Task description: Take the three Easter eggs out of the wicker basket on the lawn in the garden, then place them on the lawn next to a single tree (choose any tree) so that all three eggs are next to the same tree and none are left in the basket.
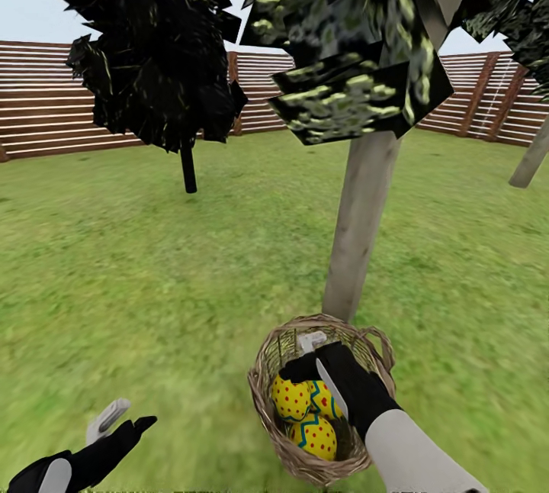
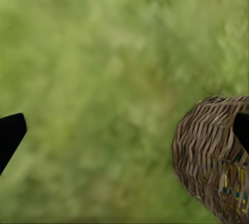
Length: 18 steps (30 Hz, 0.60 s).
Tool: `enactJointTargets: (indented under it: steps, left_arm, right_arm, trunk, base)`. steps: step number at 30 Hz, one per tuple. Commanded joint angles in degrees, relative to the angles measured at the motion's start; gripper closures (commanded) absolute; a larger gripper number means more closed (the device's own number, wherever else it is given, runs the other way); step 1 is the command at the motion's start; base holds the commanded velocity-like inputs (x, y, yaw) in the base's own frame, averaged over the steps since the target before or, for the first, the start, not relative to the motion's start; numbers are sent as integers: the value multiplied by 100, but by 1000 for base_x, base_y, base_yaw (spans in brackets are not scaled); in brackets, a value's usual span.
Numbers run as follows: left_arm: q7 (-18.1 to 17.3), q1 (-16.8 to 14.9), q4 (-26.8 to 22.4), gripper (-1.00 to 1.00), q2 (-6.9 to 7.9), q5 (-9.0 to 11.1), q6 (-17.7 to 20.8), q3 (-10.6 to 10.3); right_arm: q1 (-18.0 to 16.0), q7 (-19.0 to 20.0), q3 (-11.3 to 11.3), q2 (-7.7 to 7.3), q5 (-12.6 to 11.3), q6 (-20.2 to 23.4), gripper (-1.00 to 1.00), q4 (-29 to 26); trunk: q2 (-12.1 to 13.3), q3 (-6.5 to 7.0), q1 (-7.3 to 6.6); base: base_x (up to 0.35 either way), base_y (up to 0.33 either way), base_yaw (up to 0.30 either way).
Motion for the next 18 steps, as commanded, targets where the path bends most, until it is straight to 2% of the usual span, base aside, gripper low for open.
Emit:
enactJointTargets:
  steps: [1, 6, 13, 18]
  left_arm:
    - [-37, -4, -3, -100, 0, -31, 31, 13]
    - [-41, -4, -3, -100, 1, -43, 31, 13]
    - [-113, -4, 19, -100, -2, -43, 0, 6]
    - [-117, -4, 211, -100, 9, -58, -59, 5]
  right_arm:
    - [-11, 14, -36, -1, 6, 26, -100, -6]
    - [-21, 13, -102, 2, 5, 28, -100, -6]
    - [-28, 13, -126, -1, 5, 30, -100, -6]
    - [-27, 13, -129, -1, 4, 30, -100, -6]
  trunk:
    - [-4, -28, 1]
    - [-11, -139, 14]
    - [-11, -139, 14]
    - [-11, -139, 14]
  base:
    - [0, 0, 0]
    - [0, 0, 0]
    - [0, 0, 0]
    - [8, 2, 0]
